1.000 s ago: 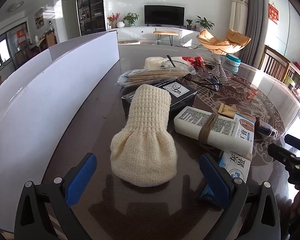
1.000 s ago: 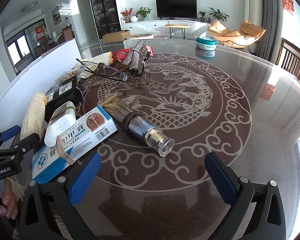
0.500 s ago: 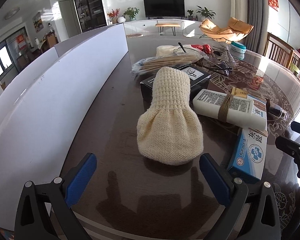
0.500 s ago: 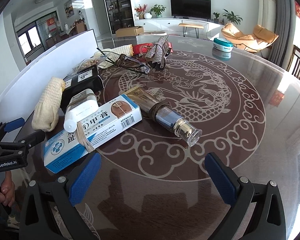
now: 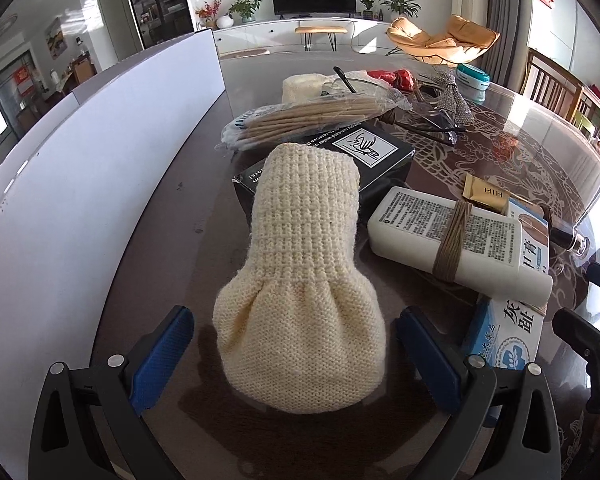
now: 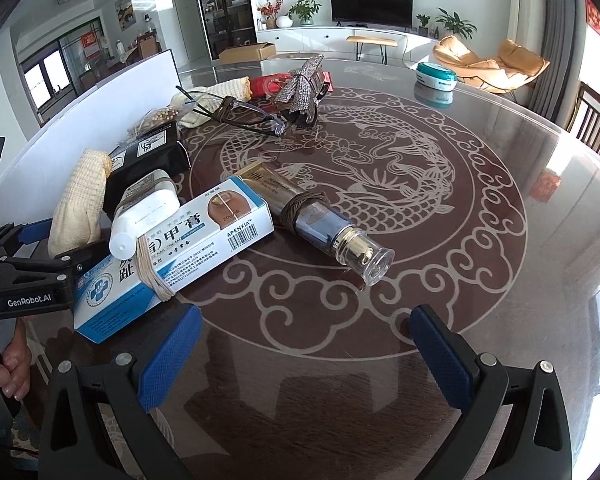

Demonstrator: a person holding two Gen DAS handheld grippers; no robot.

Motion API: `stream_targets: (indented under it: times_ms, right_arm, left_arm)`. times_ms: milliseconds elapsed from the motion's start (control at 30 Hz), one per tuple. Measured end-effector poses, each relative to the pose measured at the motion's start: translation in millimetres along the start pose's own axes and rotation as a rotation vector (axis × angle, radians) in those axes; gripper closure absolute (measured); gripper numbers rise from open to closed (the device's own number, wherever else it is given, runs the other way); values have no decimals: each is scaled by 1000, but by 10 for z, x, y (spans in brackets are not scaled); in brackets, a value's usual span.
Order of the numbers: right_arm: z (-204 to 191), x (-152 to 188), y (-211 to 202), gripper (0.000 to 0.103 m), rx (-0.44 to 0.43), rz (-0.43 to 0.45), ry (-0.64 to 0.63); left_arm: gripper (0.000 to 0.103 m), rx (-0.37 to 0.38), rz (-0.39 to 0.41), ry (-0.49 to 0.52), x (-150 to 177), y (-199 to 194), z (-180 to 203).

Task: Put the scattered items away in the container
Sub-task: 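Close the left tool on the cream knitted mitten while the right tool approaches the blue ointment box, then grasp the blue-and-white ointment box with the right tool while the left tool holds the mitten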

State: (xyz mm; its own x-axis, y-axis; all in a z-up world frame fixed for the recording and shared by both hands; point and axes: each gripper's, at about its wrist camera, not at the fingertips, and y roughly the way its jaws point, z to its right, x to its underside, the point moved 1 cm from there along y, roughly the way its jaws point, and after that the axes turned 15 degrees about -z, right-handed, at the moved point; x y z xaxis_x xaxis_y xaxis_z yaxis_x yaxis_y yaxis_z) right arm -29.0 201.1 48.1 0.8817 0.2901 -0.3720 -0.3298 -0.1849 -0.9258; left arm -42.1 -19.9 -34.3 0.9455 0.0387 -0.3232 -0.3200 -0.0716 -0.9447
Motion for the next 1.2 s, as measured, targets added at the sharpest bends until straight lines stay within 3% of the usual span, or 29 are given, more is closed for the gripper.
stream_targets:
  times_ms: [167,700,767,800,833,933,1100,1200]
  right_arm:
    - [8,-1,-1,0,-5,1,3]
    - [-15,-13,16,0,17,-6,-6]
    - [-17,-13,16,0,16,-6,-6]
    - [-18,-13,17,0,16,-6,-6]
    - [-18,-13,18,0,16,-6,-6]
    - [-21,-16,21,0,15,-6,-5]
    - [-28,-17,26,0,21,-8,-8]
    - [-26,12,-37,0,-87,7,-27]
  left_arm:
    - [0,53,-19,2,-134,70,-18]
    - [1,81,-40,92,-173,63,-8]
    - [21,87,-14,109,-129,3,2]
    - [40,89,-3,119,-106,-35,8]
    - [51,90,0,128,-93,-65,11]
    - [58,114,11,130,-14,-125,-43]
    - [58,160,23,69,218,-188,-266]
    - [58,150,29,42,360,-228,-347]
